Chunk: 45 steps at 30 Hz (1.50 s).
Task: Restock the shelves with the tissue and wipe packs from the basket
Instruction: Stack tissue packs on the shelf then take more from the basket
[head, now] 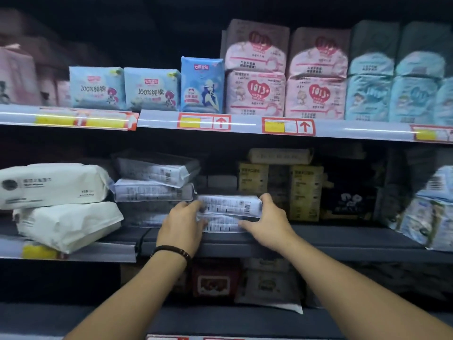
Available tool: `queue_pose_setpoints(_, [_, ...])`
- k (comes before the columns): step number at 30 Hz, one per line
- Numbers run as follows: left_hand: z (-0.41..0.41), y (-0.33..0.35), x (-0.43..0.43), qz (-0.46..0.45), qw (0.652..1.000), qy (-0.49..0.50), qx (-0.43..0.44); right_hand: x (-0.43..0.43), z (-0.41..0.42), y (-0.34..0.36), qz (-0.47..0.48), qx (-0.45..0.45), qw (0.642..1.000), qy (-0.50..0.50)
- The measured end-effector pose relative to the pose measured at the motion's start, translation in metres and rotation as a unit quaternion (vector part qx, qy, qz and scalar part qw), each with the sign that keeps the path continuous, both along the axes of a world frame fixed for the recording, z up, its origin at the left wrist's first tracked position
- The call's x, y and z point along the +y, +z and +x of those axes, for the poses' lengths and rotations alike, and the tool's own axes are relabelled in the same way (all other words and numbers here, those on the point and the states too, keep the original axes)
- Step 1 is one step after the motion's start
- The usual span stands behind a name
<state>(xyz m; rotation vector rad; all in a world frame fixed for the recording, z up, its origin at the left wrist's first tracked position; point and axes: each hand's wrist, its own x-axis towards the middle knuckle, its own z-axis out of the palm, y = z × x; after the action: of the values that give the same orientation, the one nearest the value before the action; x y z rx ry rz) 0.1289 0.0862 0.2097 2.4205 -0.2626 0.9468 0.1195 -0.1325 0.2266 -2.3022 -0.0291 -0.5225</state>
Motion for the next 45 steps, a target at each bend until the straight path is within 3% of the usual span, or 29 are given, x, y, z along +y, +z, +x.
queue_pose_setpoints(3, [-0.008,-0.006,-0.001,0.039,0.999,0.022,0.008,-0.011,-0.016,0.006,-0.034,0.006,0.999,0.016])
queue_pose_setpoints(6, [-0.034,-0.02,-0.003,0.062,0.997,0.019,-0.043,-0.016,-0.049,0.002,-0.05,-0.002,0.999,0.006])
queue_pose_setpoints(9, [-0.078,-0.045,-0.008,0.111,0.991,-0.023,-0.072,-0.026,-0.088,-0.025,-0.058,-0.072,0.996,0.004])
queue_pose_setpoints(11, [-0.113,-0.068,-0.014,0.128,0.988,-0.077,-0.041,-0.034,-0.115,-0.054,-0.081,-0.138,0.987,0.024])
queue_pose_setpoints(13, [-0.147,-0.098,-0.022,0.136,0.98,-0.13,0.06,-0.043,-0.143,-0.091,-0.096,-0.138,0.984,0.051])
queue_pose_setpoints(16, [-0.179,-0.151,-0.036,0.095,0.94,-0.151,0.289,-0.052,-0.18,-0.164,-0.085,-0.085,0.99,0.074])
queue_pose_setpoints(18, [-0.186,-0.192,-0.044,0.02,0.882,-0.162,0.443,-0.058,-0.203,-0.219,-0.073,-0.05,0.994,0.059])
queue_pose_setpoints(22, [-0.197,-0.282,-0.044,0.094,0.886,-0.154,0.427,-0.076,-0.236,-0.327,-0.069,0.098,0.992,0.035])
queue_pose_setpoints(25, [-0.219,-0.307,-0.055,0.227,0.799,-0.197,0.521,-0.071,-0.257,-0.359,-0.11,0.302,0.945,0.05])
queue_pose_setpoints(32, [-0.217,-0.348,-0.055,0.401,0.687,-0.17,0.581,-0.063,-0.262,-0.423,-0.137,0.448,0.882,0.053])
queue_pose_setpoints(40, [-0.209,-0.362,-0.058,0.461,0.656,-0.142,0.581,0.003,-0.262,-0.463,-0.168,0.462,0.858,0.147])
queue_pose_setpoints(45, [-0.192,-0.341,-0.062,0.409,0.695,-0.14,0.575,0.018,-0.249,-0.49,-0.258,0.471,0.826,0.171])
